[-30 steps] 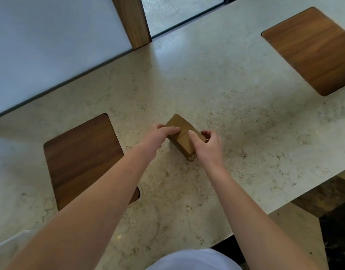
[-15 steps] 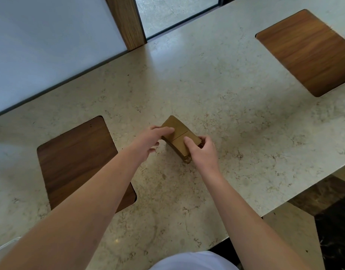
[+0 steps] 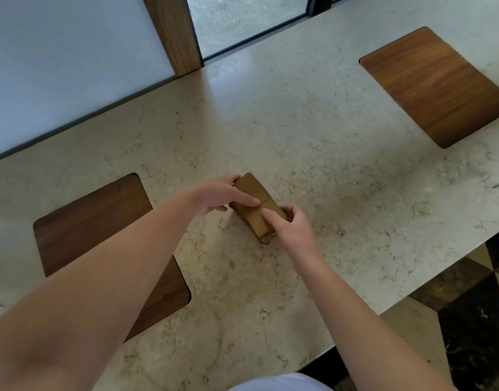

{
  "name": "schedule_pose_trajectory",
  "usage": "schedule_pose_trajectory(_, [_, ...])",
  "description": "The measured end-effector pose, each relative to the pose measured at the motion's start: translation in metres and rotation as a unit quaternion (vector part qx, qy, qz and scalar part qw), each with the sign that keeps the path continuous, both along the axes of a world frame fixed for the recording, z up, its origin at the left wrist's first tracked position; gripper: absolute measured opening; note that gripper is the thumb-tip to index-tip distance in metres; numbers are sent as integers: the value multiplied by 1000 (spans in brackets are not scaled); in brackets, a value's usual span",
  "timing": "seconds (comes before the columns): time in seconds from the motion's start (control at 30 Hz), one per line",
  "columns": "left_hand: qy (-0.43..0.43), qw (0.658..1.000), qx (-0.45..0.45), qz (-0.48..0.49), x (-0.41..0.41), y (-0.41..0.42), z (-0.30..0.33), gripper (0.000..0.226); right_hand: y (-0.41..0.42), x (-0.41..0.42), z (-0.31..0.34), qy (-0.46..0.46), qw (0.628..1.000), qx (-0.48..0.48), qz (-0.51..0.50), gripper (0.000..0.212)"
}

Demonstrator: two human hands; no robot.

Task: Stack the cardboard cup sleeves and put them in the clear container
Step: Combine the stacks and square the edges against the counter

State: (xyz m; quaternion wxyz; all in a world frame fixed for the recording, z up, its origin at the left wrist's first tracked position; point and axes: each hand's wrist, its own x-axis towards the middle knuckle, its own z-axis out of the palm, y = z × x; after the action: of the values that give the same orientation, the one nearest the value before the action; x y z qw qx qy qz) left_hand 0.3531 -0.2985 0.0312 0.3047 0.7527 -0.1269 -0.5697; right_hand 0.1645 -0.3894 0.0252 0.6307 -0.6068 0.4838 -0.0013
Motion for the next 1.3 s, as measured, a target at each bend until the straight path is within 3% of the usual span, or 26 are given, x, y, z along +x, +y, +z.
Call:
schedule_pose_trajectory(0.07, [6, 1000, -2, -10, 4, -2, 0, 82, 0, -1, 3, -3, 999, 31, -27, 59])
schedule_pose_trajectory(0.13, [19, 1000, -5, -14, 6, -1, 1, 83, 2, -6, 3, 8, 995, 74, -64, 83])
schedule_pose_trajectory(0.2, [41, 999, -7, -18, 7, 1, 2, 94, 9, -16, 2, 25, 985, 138, -102, 111])
schedule_pose_trajectory(0.27, [60, 998, -11, -16, 8, 3, 0, 107, 18, -26, 3, 20, 972, 199, -123, 124])
schedule_pose_trajectory(0.37, [78, 996, -22, 24, 14, 5, -6, 107, 30, -29, 4, 0, 962, 239, -131, 122])
schedule_pose_trajectory(0.53, [82, 997, -7, 8, 20, 3, -13, 62, 27, -11, 7, -12, 947, 282, -156, 91])
schedule_pose_trajectory(0.73, [105, 994, -8, 18, 20, -6, -14, 41, 25, 0, 0, 9, 939, 292, -182, 75])
schedule_pose_trajectory(0.87, [119, 993, 6, 16, 24, -6, -18, 45, 22, -2, -2, 8, 934, 304, -187, 63])
schedule_pose_trajectory(1.0, [139, 990, 11, -22, 24, -7, -20, 64, 24, -3, -6, -8, 937, 301, -178, 52])
schedule_pose_trajectory(1.3, [149, 987, 8, -61, 22, -11, -17, 66, 28, -8, -16, -51, 933, 301, -188, 74])
